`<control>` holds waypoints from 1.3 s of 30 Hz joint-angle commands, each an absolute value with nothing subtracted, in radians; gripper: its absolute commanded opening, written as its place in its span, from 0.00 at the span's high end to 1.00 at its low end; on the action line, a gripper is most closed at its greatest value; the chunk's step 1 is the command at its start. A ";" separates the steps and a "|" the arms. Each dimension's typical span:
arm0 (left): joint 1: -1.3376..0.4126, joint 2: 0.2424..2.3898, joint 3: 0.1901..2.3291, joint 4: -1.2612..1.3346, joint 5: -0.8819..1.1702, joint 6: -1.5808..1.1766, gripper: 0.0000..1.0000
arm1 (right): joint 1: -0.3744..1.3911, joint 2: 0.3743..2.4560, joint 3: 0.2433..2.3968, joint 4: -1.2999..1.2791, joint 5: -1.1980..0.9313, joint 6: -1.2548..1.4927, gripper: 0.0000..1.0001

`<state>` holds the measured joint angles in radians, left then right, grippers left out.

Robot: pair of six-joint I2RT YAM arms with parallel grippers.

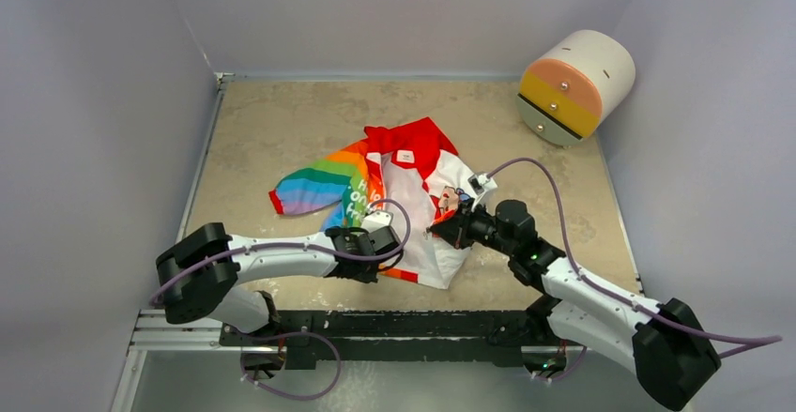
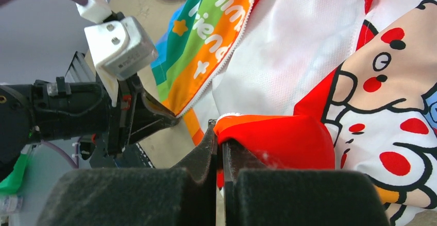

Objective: Zip up the jacket

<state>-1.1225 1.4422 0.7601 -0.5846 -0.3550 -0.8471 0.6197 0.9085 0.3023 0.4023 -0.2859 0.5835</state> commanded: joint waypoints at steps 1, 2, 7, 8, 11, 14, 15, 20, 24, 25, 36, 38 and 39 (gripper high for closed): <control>-1.146 1.411 0.715 -0.523 -0.304 -0.896 1.00 | 0.615 0.923 0.298 0.474 -0.280 0.596 1.00; -1.147 1.418 0.709 -0.506 -0.298 -0.897 1.00 | 0.615 0.927 0.297 0.476 -0.278 0.599 1.00; -1.149 1.482 0.701 -0.439 -0.299 -0.883 1.00 | 0.615 0.929 0.300 0.472 -0.271 0.603 1.00; -1.149 1.499 0.703 -0.425 -0.301 -0.878 1.00 | 0.616 0.923 0.301 0.463 -0.267 0.604 1.00; -1.148 1.556 0.728 -0.391 -0.318 -0.863 1.00 | 0.615 0.892 0.303 0.422 -0.251 0.606 1.00; -1.139 1.608 0.765 -0.354 -0.353 -0.839 1.00 | 0.615 0.832 0.308 0.358 -0.223 0.610 1.00; -1.133 1.626 0.781 -0.340 -0.355 -0.828 1.00 | 0.615 0.810 0.309 0.333 -0.219 0.613 1.00; -1.095 1.704 0.876 -0.291 -0.339 -0.783 1.00 | 0.615 0.683 0.324 0.207 -0.175 0.636 1.00; -1.094 1.693 0.936 -0.318 -0.329 -0.756 1.00 | 0.615 0.593 0.350 0.110 -0.135 0.641 1.00; -1.094 1.678 0.938 -0.328 -0.323 -0.753 1.00 | 0.615 0.577 0.356 0.092 -0.130 0.643 1.00; -1.128 1.514 0.854 -0.460 -0.243 -0.775 1.00 | 0.615 0.582 0.380 0.077 -0.133 0.628 1.00; -1.142 1.475 0.829 -0.446 -0.224 -0.801 1.00 | 0.615 0.595 0.378 0.084 -0.137 0.625 1.00; -1.146 1.463 0.819 -0.443 -0.221 -0.812 1.00 | 0.615 0.601 0.377 0.090 -0.138 0.624 1.00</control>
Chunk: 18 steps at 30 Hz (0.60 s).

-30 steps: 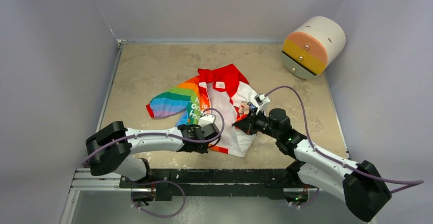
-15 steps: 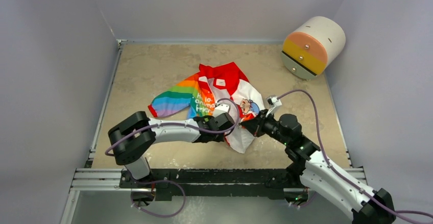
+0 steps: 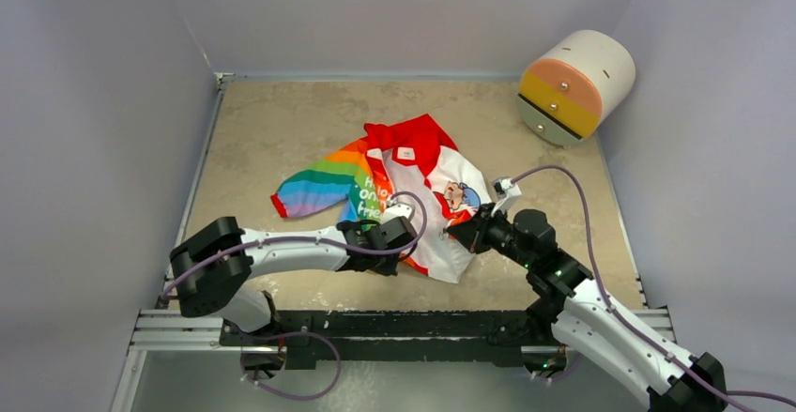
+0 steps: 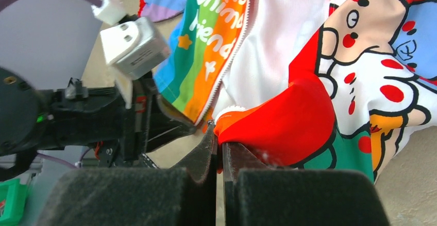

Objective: Zip up the jacket

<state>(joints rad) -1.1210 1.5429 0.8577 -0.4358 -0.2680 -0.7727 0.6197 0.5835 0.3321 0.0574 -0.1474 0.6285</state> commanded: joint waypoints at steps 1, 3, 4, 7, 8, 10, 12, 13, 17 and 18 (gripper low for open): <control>-1.151 1.452 0.812 -0.439 -0.221 -0.823 1.00 | 0.616 0.606 0.375 0.095 -0.139 0.623 1.00; -1.156 1.434 0.801 -0.441 -0.226 -0.838 0.98 | 0.616 0.614 0.373 0.106 -0.142 0.624 1.00; -1.157 1.426 0.799 -0.447 -0.237 -0.844 0.91 | 0.615 0.617 0.373 0.107 -0.143 0.623 1.00; -1.158 1.387 0.804 -0.478 -0.295 -0.858 0.75 | 0.615 0.620 0.375 0.109 -0.145 0.623 1.00; -1.158 1.369 0.806 -0.487 -0.315 -0.861 0.72 | 0.615 0.619 0.374 0.108 -0.146 0.622 1.00; -1.158 1.344 0.808 -0.498 -0.333 -0.866 0.68 | 0.616 0.615 0.373 0.103 -0.147 0.622 1.00; -1.158 1.329 0.810 -0.510 -0.341 -0.870 0.65 | 0.615 0.608 0.369 0.100 -0.146 0.622 1.00; -1.158 1.326 0.809 -0.513 -0.343 -0.871 0.65 | 0.615 0.604 0.366 0.101 -0.146 0.623 1.00; -1.158 1.353 0.802 -0.520 -0.337 -0.869 0.64 | 0.615 0.595 0.357 0.103 -0.144 0.630 1.00; -1.158 1.365 0.801 -0.521 -0.334 -0.867 0.64 | 0.616 0.594 0.357 0.102 -0.144 0.630 1.00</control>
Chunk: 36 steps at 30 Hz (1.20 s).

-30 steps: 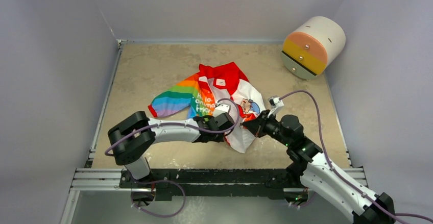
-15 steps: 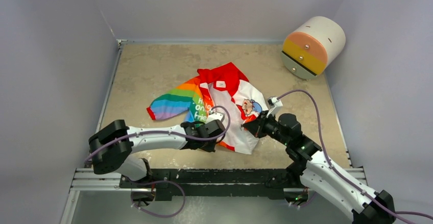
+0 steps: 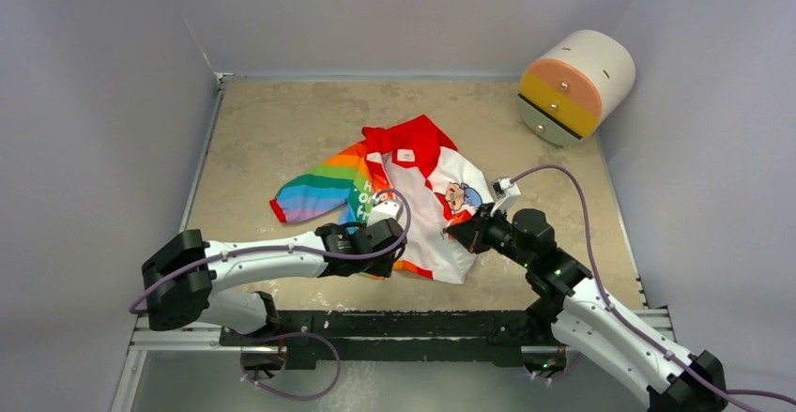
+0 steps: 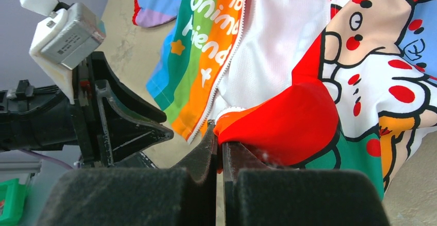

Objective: Zip up the jacket

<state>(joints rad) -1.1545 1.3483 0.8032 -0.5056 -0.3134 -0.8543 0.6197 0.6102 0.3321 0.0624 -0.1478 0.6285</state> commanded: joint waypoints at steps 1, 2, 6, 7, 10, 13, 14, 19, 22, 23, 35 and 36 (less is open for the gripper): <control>-1.158 1.377 0.802 -0.520 -0.330 -0.865 0.64 | 0.615 0.594 0.357 0.099 -0.144 0.630 1.00; -1.158 1.393 0.800 -0.520 -0.326 -0.861 0.63 | 0.615 0.592 0.358 0.099 -0.144 0.629 1.00; -1.158 1.434 0.807 -0.526 -0.323 -0.857 0.62 | 0.615 0.591 0.352 0.099 -0.146 0.630 1.00; -1.158 1.439 0.805 -0.524 -0.321 -0.860 0.62 | 0.615 0.591 0.350 0.100 -0.145 0.631 1.00; -1.159 1.453 0.803 -0.514 -0.314 -0.862 0.62 | 0.615 0.588 0.346 0.106 -0.147 0.634 1.00; -1.160 1.464 0.799 -0.512 -0.321 -0.864 0.63 | 0.616 0.588 0.345 0.108 -0.147 0.633 1.00; -1.160 1.467 0.799 -0.516 -0.326 -0.865 0.64 | 0.615 0.588 0.345 0.107 -0.147 0.633 1.00; -1.160 1.487 0.797 -0.525 -0.332 -0.875 0.65 | 0.615 0.580 0.338 0.107 -0.146 0.636 1.00; -1.161 1.497 0.793 -0.520 -0.331 -0.880 0.65 | 0.616 0.578 0.332 0.113 -0.146 0.639 1.00; -1.161 1.501 0.791 -0.519 -0.329 -0.883 0.65 | 0.615 0.578 0.332 0.114 -0.146 0.639 1.00; -1.168 1.565 0.797 -0.499 -0.319 -0.878 0.62 | 0.616 0.569 0.324 0.109 -0.146 0.641 1.00; -1.169 1.565 0.797 -0.500 -0.319 -0.877 0.61 | 0.615 0.568 0.323 0.109 -0.146 0.640 1.00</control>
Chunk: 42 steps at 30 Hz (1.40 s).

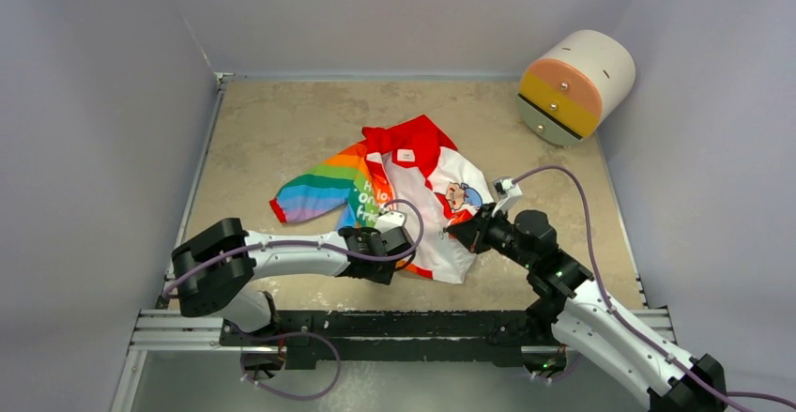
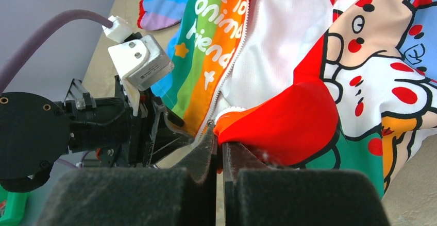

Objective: Zip up the jacket

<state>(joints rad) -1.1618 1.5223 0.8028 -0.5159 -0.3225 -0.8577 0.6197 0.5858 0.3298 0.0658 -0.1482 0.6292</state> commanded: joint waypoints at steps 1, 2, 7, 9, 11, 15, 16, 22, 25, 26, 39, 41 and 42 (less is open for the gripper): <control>-1.169 1.564 0.799 -0.502 -0.320 -0.879 0.61 | 0.615 0.566 0.321 0.109 -0.146 0.641 1.00; -1.169 1.564 0.800 -0.504 -0.322 -0.878 0.60 | 0.616 0.565 0.321 0.109 -0.147 0.643 1.00; -1.169 1.557 0.799 -0.499 -0.323 -0.879 0.59 | 0.615 0.564 0.316 0.115 -0.149 0.643 1.00; -1.169 1.561 0.797 -0.499 -0.325 -0.879 0.59 | 0.615 0.564 0.316 0.115 -0.151 0.643 1.00; -1.169 1.568 0.792 -0.499 -0.328 -0.879 0.58 | 0.615 0.563 0.315 0.115 -0.151 0.644 1.00; -1.169 1.591 0.775 -0.490 -0.335 -0.875 0.59 | 0.616 0.560 0.314 0.114 -0.152 0.644 1.00; -1.169 1.601 0.768 -0.482 -0.337 -0.872 0.59 | 0.615 0.559 0.314 0.112 -0.152 0.643 1.00; -1.169 1.653 0.743 -0.468 -0.335 -0.866 0.69 | 0.615 0.547 0.312 0.104 -0.148 0.646 1.00; -1.169 1.654 0.728 -0.461 -0.331 -0.869 0.78 | 0.615 0.542 0.311 0.100 -0.146 0.647 1.00; -1.169 1.652 0.725 -0.458 -0.326 -0.870 0.81 | 0.616 0.541 0.310 0.102 -0.146 0.647 1.00; -1.164 1.495 0.742 -0.476 -0.366 -0.884 1.00 | 0.616 0.546 0.320 0.105 -0.156 0.650 1.00; -1.159 1.450 0.755 -0.486 -0.385 -0.887 1.00 | 0.615 0.546 0.321 0.105 -0.160 0.649 1.00; -1.155 1.424 0.762 -0.491 -0.393 -0.890 1.00 | 0.616 0.546 0.321 0.108 -0.165 0.649 1.00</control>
